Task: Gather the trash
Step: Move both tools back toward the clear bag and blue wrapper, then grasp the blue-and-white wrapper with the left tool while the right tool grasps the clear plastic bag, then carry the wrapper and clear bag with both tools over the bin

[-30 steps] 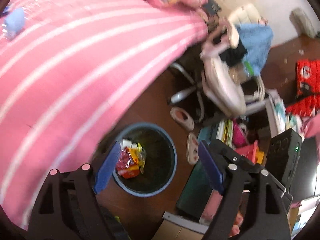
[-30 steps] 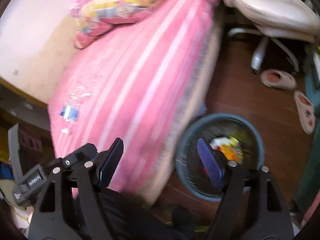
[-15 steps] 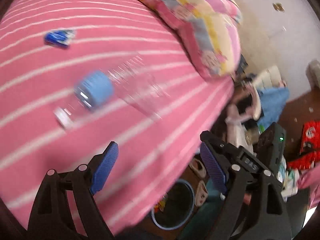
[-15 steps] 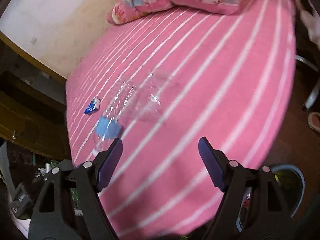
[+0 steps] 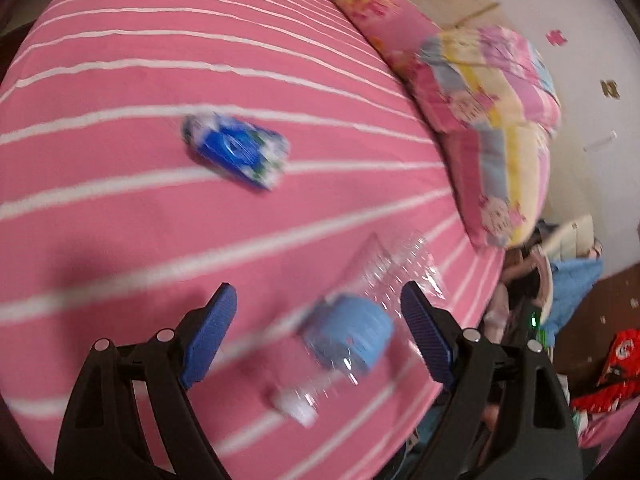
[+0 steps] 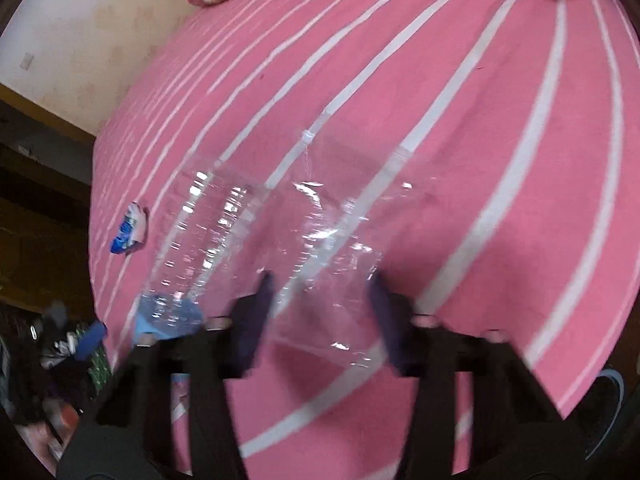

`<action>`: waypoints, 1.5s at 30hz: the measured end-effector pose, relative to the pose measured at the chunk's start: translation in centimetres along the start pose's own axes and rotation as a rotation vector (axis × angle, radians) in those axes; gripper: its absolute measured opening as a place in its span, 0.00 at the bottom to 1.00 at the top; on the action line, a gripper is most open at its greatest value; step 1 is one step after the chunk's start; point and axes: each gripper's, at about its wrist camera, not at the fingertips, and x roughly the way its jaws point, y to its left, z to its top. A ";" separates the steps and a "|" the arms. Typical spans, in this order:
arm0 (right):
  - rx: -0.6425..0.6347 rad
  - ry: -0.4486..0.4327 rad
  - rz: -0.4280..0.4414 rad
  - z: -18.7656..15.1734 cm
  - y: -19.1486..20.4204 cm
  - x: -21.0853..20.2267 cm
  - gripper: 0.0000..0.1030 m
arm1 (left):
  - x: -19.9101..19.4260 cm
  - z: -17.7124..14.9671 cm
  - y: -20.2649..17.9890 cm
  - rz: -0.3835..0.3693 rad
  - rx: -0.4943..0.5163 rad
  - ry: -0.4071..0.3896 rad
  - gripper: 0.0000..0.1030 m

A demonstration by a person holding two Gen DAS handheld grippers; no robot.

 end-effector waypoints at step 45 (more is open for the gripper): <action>-0.165 -0.224 0.181 -10.2 6.0 -17.2 0.16 | -10.1 -6.8 -9.4 -0.143 0.143 -0.051 0.12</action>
